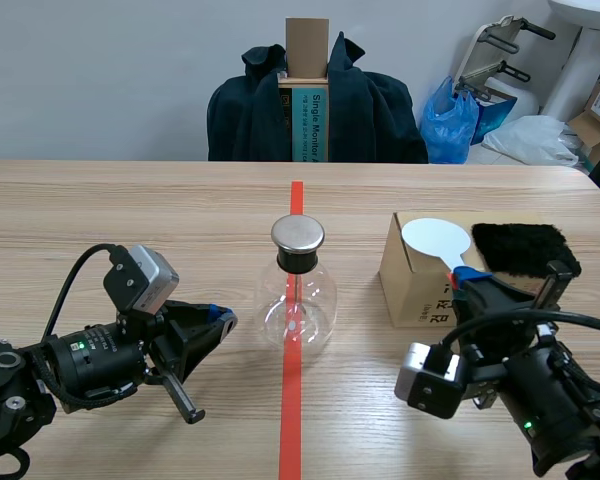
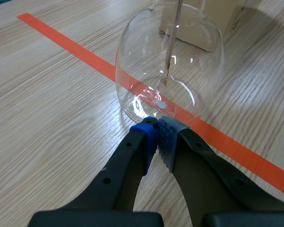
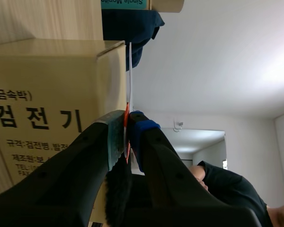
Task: Do the electroscope experiment.
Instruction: 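Put the plate down on the right, then return to the home posture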
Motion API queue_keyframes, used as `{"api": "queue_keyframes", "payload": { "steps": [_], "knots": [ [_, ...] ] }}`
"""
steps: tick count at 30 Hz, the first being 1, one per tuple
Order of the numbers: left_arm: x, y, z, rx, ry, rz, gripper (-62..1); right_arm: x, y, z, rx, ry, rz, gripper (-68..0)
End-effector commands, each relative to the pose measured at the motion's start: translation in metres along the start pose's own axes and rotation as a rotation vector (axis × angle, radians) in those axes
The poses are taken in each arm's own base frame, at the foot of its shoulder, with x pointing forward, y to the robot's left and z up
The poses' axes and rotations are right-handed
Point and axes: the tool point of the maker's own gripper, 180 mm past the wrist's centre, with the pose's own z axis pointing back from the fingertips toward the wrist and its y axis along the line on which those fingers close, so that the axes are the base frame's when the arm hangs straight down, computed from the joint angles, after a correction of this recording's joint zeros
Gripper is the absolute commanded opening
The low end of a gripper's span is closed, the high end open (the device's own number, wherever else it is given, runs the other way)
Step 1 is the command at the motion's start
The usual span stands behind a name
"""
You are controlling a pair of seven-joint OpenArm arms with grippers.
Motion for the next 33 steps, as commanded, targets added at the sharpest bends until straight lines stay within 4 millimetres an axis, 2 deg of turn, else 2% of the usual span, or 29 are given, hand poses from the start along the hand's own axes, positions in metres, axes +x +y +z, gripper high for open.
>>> {"api": "queue_keyframes", "payload": {
  "steps": [1,6,9,12,14,17,19,22,28,31,33],
  "knots": [
    [0.010,0.001,-0.003,0.004,-0.036,0.001,-59.0,-0.002,-0.007,-0.005,-0.027,-0.006,0.010,-66.9],
    [0.010,0.001,-0.003,0.005,-0.037,0.001,-59.0,-0.004,-0.004,-0.007,-0.018,-0.009,0.016,-66.9],
    [0.010,0.001,-0.003,0.005,-0.037,0.001,-59.0,-0.006,-0.009,-0.008,-0.048,-0.001,0.010,-64.8],
    [0.010,0.002,-0.002,0.005,-0.034,-0.001,-59.0,-0.007,-0.019,-0.007,-0.102,0.001,0.010,-54.0],
    [0.008,0.001,0.002,0.004,-0.027,-0.003,-59.0,-0.007,-0.021,-0.006,-0.116,0.003,0.009,-44.1],
    [0.003,-0.006,0.018,-0.017,-0.006,-0.021,-58.3,-0.008,-0.021,-0.006,-0.117,0.008,0.009,-32.3],
    [0.002,-0.015,0.035,-0.043,0.012,-0.042,-51.8,-0.009,-0.021,-0.006,-0.117,0.011,0.008,-30.2],
    [0.009,-0.031,0.068,-0.071,0.012,-0.058,-35.6,-0.011,-0.021,-0.006,-0.115,0.022,0.002,-26.3],
    [0.046,-0.050,0.128,-0.070,-0.049,-0.017,-9.2,-0.018,-0.020,-0.004,-0.113,0.059,-0.017,-7.1],
    [0.068,-0.058,0.148,-0.068,-0.096,-0.001,-0.5,-0.026,-0.020,-0.004,-0.113,0.106,-0.040,-0.2],
    [0.081,-0.064,0.158,-0.069,-0.119,0.004,1.4,-0.034,-0.018,-0.002,-0.109,0.147,-0.067,-0.1]
  ]
}}
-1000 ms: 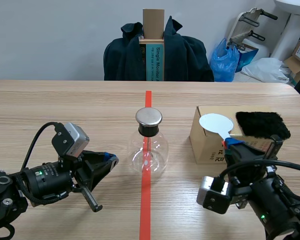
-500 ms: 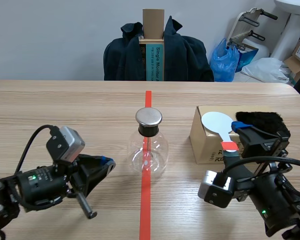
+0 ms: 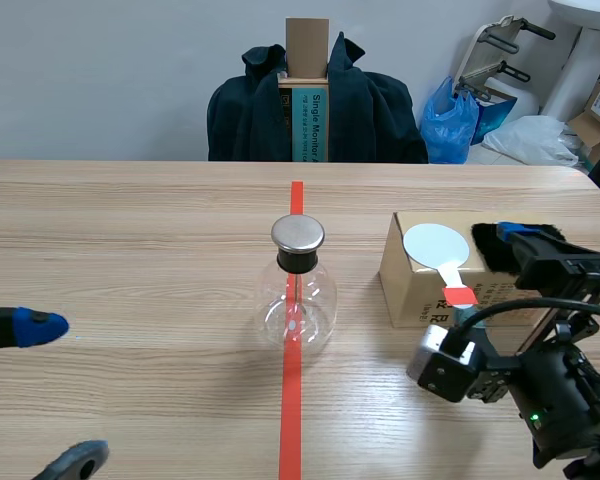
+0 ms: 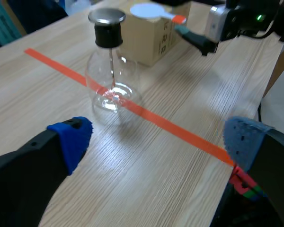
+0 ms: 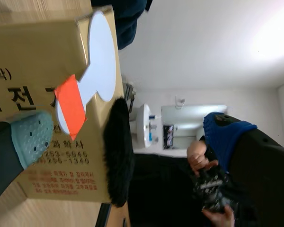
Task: Do the electroscope experiment.
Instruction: 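Return to the home posture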
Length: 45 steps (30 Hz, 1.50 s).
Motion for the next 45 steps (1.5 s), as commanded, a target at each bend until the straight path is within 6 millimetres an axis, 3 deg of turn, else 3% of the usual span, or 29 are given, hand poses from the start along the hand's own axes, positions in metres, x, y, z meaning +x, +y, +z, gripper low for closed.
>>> {"api": "queue_keyframes", "payload": {
  "steps": [1,5,10,16,21,24,27,32,36,40,45],
  "knots": [
    [0.010,-0.005,0.002,0.012,-0.036,0.020,1.4,-0.010,-0.012,-0.001,-0.047,0.026,-0.013,-0.1],
    [0.027,-0.017,0.011,0.003,-0.042,0.022,1.4,-0.026,-0.011,0.015,-0.020,0.060,-0.165,-0.1],
    [0.043,-0.030,0.016,-0.009,-0.050,0.049,1.4,-0.034,-0.032,0.037,-0.031,0.070,-0.388,-0.1],
    [0.052,-0.032,0.014,-0.013,-0.067,0.039,1.4,-0.040,-0.079,0.045,-0.121,0.134,-0.660,-0.1],
    [0.059,-0.026,0.010,-0.011,-0.091,0.006,1.4,-0.044,-0.138,0.037,-0.230,0.132,-0.859,-0.1],
    [0.060,-0.025,0.010,-0.002,-0.102,0.004,1.4,-0.049,-0.157,0.030,-0.220,0.128,-0.984,-0.1],
    [0.056,-0.023,0.010,0.023,-0.084,0.013,1.4,-0.048,-0.165,0.020,-0.141,0.114,-1.058,-0.1],
    [0.043,-0.022,0.010,0.033,-0.019,0.017,1.4,-0.029,-0.159,0.006,0.125,0.045,-1.078,-0.1],
    [0.040,-0.022,0.010,0.035,-0.002,0.016,1.4,-0.027,-0.168,0.001,0.180,0.005,-1.118,-0.1],
    [0.040,-0.022,0.010,0.035,-0.001,0.016,1.4,-0.023,-0.178,0.001,0.209,-0.049,-1.163,-0.1],
    [0.040,-0.022,0.010,0.035,-0.002,0.015,1.4,-0.008,-0.175,0.011,0.347,-0.128,-1.154,-0.1]
  ]
}}
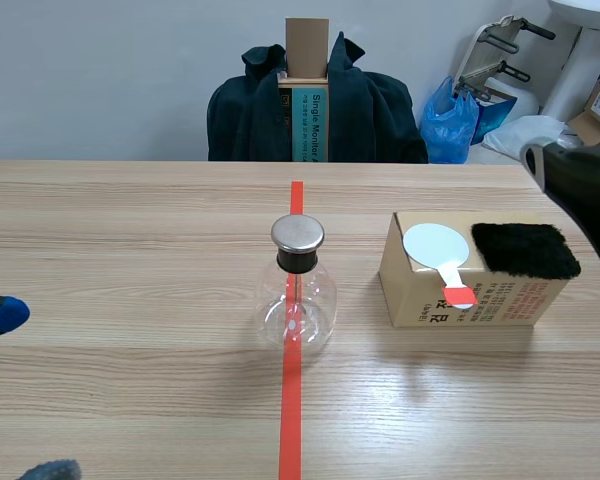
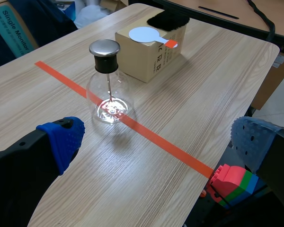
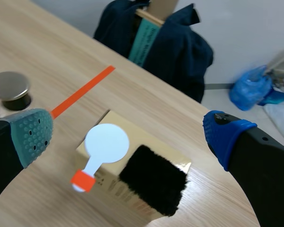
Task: Do the electroscope experiment.
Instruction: 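Return to the home posture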
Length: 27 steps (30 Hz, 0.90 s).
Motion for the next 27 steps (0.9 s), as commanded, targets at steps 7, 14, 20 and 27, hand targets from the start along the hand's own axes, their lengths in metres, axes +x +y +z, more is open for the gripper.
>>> {"api": "queue_keyframes", "payload": {
  "steps": [7,14,20,27],
  "knots": [
    [0.008,0.003,-0.002,0.009,-0.034,-0.010,1.4,0.003,0.004,0.005,0.020,-0.031,-0.045,-0.1],
    [0.008,0.007,-0.002,0.028,-0.033,-0.026,1.4,-0.021,0.003,0.007,-0.001,0.087,-0.052,-0.1],
    [0.011,0.010,-0.001,0.034,-0.040,-0.036,1.4,-0.026,0.003,0.007,0.000,0.118,-0.051,0.4],
    [0.011,0.010,-0.001,0.034,-0.040,-0.036,1.4,-0.031,0.004,0.008,0.001,0.144,-0.052,0.4]
  ]
}}
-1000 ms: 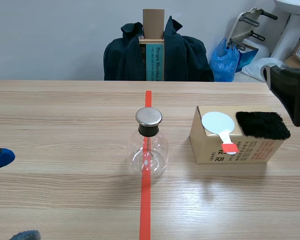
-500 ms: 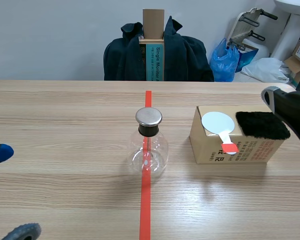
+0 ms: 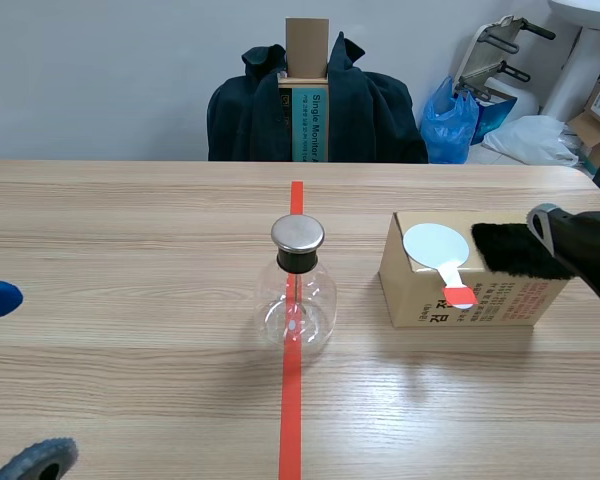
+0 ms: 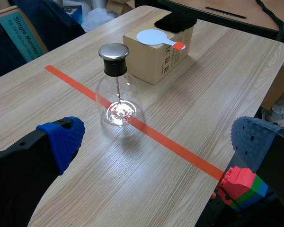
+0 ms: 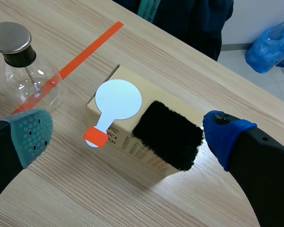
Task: Do the electroscope experiment.
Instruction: 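Return to the home posture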
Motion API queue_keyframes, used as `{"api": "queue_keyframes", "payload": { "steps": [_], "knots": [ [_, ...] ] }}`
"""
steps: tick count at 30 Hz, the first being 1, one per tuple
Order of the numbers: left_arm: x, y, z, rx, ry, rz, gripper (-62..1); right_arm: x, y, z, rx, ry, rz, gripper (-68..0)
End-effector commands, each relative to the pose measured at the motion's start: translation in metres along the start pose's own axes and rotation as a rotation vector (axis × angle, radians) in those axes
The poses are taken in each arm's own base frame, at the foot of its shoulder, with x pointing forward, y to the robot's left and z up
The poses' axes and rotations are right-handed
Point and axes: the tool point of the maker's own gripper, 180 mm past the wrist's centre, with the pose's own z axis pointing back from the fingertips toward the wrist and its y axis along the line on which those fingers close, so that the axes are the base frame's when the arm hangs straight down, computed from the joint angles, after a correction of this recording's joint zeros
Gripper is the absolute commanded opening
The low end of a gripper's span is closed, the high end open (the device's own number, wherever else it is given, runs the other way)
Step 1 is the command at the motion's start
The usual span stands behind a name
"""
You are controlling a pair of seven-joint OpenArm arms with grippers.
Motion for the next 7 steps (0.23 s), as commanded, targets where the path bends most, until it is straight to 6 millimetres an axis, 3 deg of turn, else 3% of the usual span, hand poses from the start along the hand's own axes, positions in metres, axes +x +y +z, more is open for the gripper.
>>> {"api": "queue_keyframes", "payload": {
  "steps": [1,7],
  "knots": [
    [0.0078,0.0016,-0.0011,0.008,-0.034,-0.004,1.4,0.0073,-0.0027,-0.0010,-0.002,-0.025,0.010,0.4],
    [0.0078,0.0016,-0.0011,0.008,-0.034,-0.003,1.4,0.0078,-0.0024,-0.0010,0.000,-0.027,0.004,0.4]
  ]
}}
